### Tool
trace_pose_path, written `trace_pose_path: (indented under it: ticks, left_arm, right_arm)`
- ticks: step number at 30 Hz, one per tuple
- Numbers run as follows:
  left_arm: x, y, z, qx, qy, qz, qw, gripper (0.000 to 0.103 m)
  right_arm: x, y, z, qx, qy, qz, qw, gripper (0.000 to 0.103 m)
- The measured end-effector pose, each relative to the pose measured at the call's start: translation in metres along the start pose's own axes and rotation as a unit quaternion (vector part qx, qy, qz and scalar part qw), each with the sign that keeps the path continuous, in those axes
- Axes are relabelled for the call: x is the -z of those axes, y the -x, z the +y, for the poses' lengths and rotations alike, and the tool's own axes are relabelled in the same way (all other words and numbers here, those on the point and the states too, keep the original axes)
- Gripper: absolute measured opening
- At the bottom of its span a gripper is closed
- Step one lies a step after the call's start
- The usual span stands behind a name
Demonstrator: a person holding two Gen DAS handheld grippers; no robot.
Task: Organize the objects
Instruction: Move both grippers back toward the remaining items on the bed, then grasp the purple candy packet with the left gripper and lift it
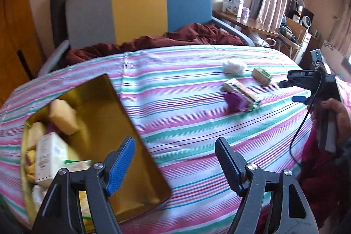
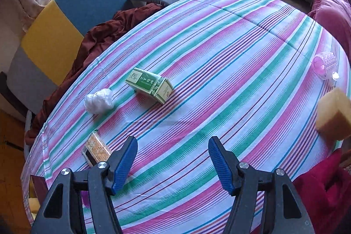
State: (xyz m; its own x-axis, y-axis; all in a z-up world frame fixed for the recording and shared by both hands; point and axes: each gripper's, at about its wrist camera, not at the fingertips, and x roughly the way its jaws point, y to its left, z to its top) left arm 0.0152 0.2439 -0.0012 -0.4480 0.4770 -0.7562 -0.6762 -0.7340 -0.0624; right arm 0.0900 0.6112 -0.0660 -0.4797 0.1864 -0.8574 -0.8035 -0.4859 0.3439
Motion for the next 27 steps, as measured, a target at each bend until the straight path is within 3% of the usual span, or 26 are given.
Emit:
trace_pose_path:
  ticks: [5, 15, 20, 27]
  left_arm:
    - [-0.015, -0.029, -0.025, 0.025, -0.001, 0.024, 0.9994, 0.076]
    - [-0.039, -0.079, -0.063, 0.036, -0.030, 0.050, 0.9976, 0.075]
    - [-0.050, -0.112, -0.073, 0.056, -0.009, 0.081, 0.9951, 0.075]
    - [-0.075, -0.142, -0.087, 0.074, 0.016, 0.077, 0.9941, 0.076]
  right_arm:
    - [0.000, -0.002, -0.003, -0.013, -0.005, 0.011, 1.000, 0.068]
    - [-0.002, -0.002, -0.006, -0.038, -0.015, 0.023, 0.999, 0.068]
    - [-0.003, -0.003, -0.009, -0.051, -0.024, 0.031, 0.998, 0.068]
    - [-0.002, -0.007, -0.005, -0.055, -0.017, 0.040, 0.998, 0.068]
